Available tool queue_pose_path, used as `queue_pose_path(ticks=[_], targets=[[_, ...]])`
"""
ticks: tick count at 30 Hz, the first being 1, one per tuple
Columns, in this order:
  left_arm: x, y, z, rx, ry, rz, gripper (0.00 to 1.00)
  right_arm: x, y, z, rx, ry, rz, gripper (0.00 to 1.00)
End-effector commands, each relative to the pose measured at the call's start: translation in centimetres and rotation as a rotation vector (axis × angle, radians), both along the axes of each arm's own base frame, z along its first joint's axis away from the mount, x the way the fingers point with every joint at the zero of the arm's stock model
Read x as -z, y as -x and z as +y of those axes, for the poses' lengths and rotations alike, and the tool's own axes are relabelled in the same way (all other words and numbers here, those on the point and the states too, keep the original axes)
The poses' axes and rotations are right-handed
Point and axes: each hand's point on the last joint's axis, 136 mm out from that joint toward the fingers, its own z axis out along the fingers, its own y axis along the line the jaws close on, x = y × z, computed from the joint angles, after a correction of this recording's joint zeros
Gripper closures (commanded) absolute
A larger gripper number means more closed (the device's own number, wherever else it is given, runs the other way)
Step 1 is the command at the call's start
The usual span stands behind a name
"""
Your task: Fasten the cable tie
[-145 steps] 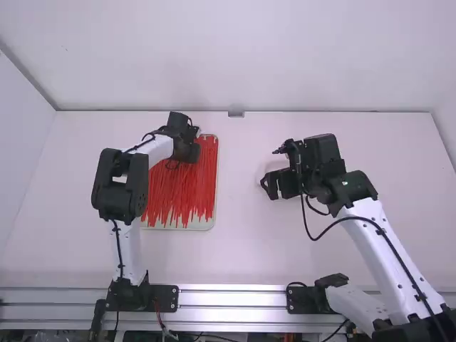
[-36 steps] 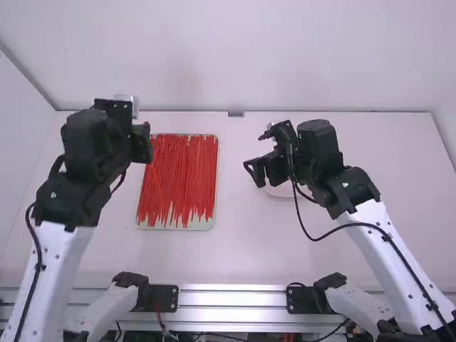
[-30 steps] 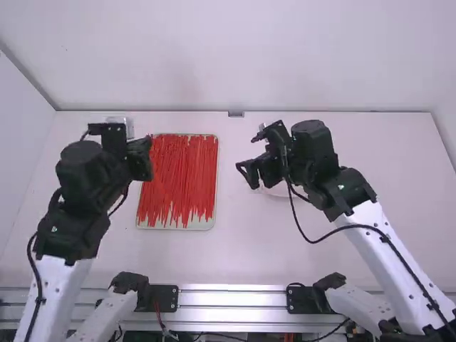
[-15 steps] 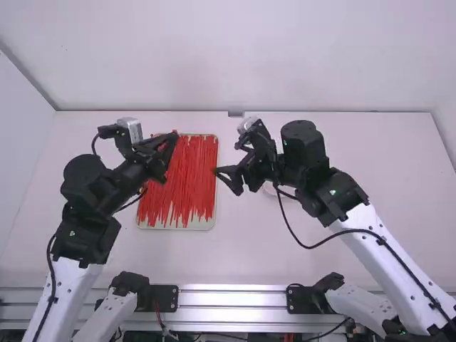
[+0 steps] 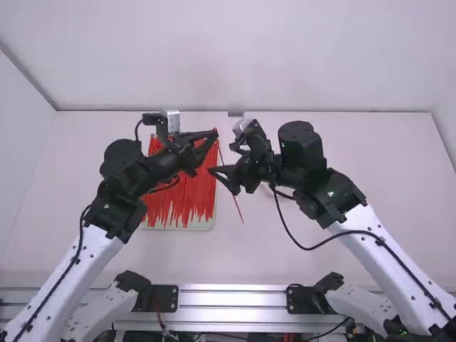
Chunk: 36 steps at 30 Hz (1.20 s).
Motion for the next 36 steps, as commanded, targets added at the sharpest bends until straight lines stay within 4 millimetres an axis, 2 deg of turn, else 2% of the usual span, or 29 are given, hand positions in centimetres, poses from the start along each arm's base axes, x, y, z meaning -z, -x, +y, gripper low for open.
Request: queue_pose_path(ticks=[1,11,13,16,17,18,21,26,28,30,35,36], targets=[[-1.9,0.5,-0.3,0.011,0.033,-0.023,0.98,-2.0,-0.1,-0.5,0.015,-0.033,-0.031,0.18],[-4.2,1.0,-0.4,0.002,0.055,-0.06,0.98,-2.1,-0.5,-0.7,0.045,-0.038,-0.024,0.4],[-4.2,0.7,-0.3,-0.018,0.062,-0.054,0.98,-2.1,-0.4,-0.6,0.042,-0.04,-0.025,0.51],[-4.1,0.4,-0.5,-0.027,0.062,-0.051,0.98,-2.1,-0.4,-0.6,0.042,-0.04,-0.025,0.74],[-4.1,0.4,-0.5,-0.025,0.062,-0.051,0.98,-2.1,-0.4,-0.6,0.042,-0.04,-0.025,0.75],[-4.0,0.3,-0.7,-0.021,0.062,-0.049,0.98,-2.1,-0.4,-0.6,0.042,-0.039,-0.025,0.83],[-4.0,0.1,-0.9,-0.013,0.068,-0.049,0.98,-2.1,-0.4,-0.6,0.043,-0.038,-0.024,0.99],[-3.9,-0.4,-1.1,-0.014,0.075,-0.05,0.98,-1.9,-0.8,-1.1,0.058,-0.034,-0.018,1.0],[-3.9,-0.4,-1.1,-0.014,0.062,-0.063,0.94,-1.9,-1.0,-1.3,0.066,-0.031,-0.016,1.0],[-4.1,-0.1,-1.3,0.003,0.021,-0.121,0.87,-1.7,-1.2,-1.6,0.069,-0.017,-0.028,1.0],[-5.1,0.8,-1.0,0.024,-0.047,-0.246,0.59,-1.9,-1.8,-2.8,0.084,0.004,-0.077,1.0],[-5.1,0.7,-0.8,0.018,-0.056,-0.254,0.56,-2.1,-1.8,-3.0,0.083,0.004,-0.088,1.0]])
